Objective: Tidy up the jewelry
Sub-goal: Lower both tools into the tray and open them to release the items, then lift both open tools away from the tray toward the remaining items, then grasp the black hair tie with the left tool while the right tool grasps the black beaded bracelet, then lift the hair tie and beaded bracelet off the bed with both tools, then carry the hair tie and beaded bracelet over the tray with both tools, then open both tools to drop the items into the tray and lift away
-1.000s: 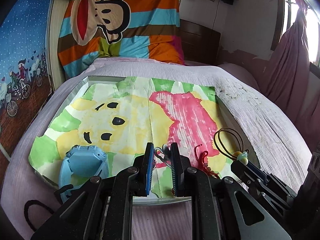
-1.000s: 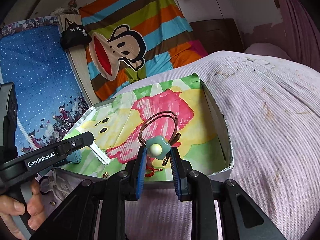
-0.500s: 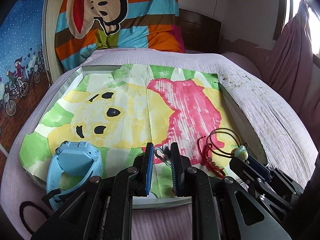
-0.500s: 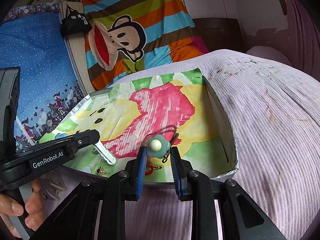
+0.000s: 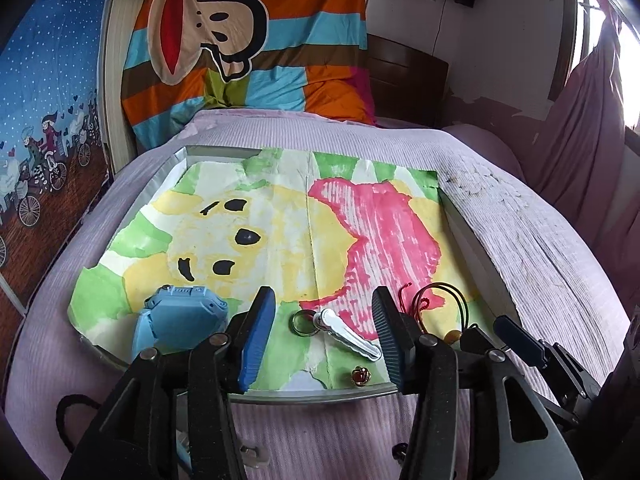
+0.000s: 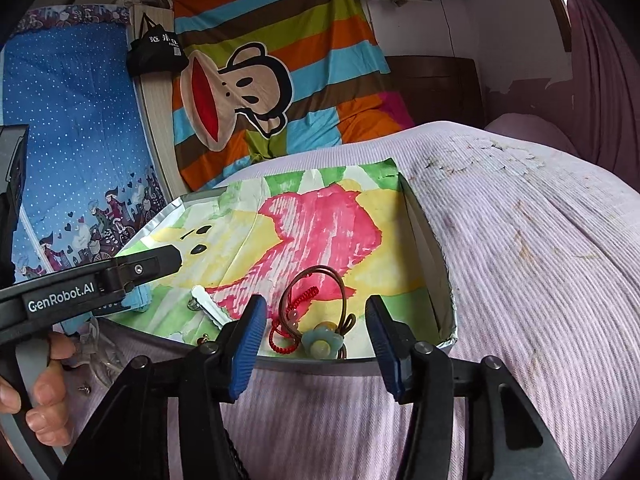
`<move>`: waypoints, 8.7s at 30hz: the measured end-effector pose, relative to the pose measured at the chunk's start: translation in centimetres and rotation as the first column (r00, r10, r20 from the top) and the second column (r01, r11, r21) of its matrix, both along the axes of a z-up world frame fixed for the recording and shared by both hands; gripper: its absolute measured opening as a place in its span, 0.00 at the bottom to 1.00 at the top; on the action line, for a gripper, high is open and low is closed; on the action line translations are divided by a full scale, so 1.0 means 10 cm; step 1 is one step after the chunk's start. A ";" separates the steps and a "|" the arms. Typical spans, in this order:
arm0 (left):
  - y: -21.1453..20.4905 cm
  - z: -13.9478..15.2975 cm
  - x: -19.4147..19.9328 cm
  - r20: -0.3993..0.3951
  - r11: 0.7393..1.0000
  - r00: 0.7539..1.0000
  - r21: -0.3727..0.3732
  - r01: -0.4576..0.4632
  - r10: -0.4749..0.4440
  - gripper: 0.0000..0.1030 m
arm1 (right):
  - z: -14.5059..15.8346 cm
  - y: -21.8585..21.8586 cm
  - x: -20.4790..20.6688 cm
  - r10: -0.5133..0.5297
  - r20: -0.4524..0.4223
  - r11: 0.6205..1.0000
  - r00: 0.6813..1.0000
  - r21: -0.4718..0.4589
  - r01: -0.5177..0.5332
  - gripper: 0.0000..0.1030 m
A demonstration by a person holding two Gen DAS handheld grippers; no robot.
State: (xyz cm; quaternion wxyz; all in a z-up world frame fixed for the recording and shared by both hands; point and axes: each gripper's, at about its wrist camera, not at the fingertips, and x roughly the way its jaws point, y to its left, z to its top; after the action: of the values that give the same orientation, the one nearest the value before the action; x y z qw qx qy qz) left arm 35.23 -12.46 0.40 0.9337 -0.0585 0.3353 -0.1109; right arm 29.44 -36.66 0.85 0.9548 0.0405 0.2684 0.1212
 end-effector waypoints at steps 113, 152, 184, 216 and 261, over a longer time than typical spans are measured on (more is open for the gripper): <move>1.16 -0.63 -0.96 -0.049 0.982 0.986 0.110 -0.155 0.161 0.21 | -0.56 0.62 -0.55 0.240 -0.239 0.971 0.941 0.077 -0.228 0.50; 1.30 -0.39 -1.36 0.044 0.992 0.992 -0.051 -0.116 0.118 0.00 | -0.60 0.62 -0.56 0.225 -0.248 0.974 0.942 0.065 -0.216 0.36; 1.18 -0.54 -0.95 -0.103 0.993 0.990 0.081 -0.086 0.095 0.03 | -0.60 0.64 -0.56 0.242 -0.241 0.970 0.940 0.074 -0.231 0.15; 0.06 0.35 -0.35 0.096 0.992 0.988 0.046 0.118 -0.122 0.03 | -0.03 0.16 0.06 0.100 0.028 0.984 0.995 0.148 -0.103 0.14; 0.19 0.16 -0.24 0.075 0.998 0.996 -0.050 0.044 -0.041 0.62 | 0.18 0.01 -0.38 -0.024 0.117 0.998 0.993 0.068 0.016 0.69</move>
State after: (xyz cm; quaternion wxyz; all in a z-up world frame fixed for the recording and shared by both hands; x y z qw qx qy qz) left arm 32.85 -10.57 1.98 0.9411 -0.0714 0.2985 -0.1415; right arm 25.68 -36.57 2.64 0.9683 0.0679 0.2068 0.1226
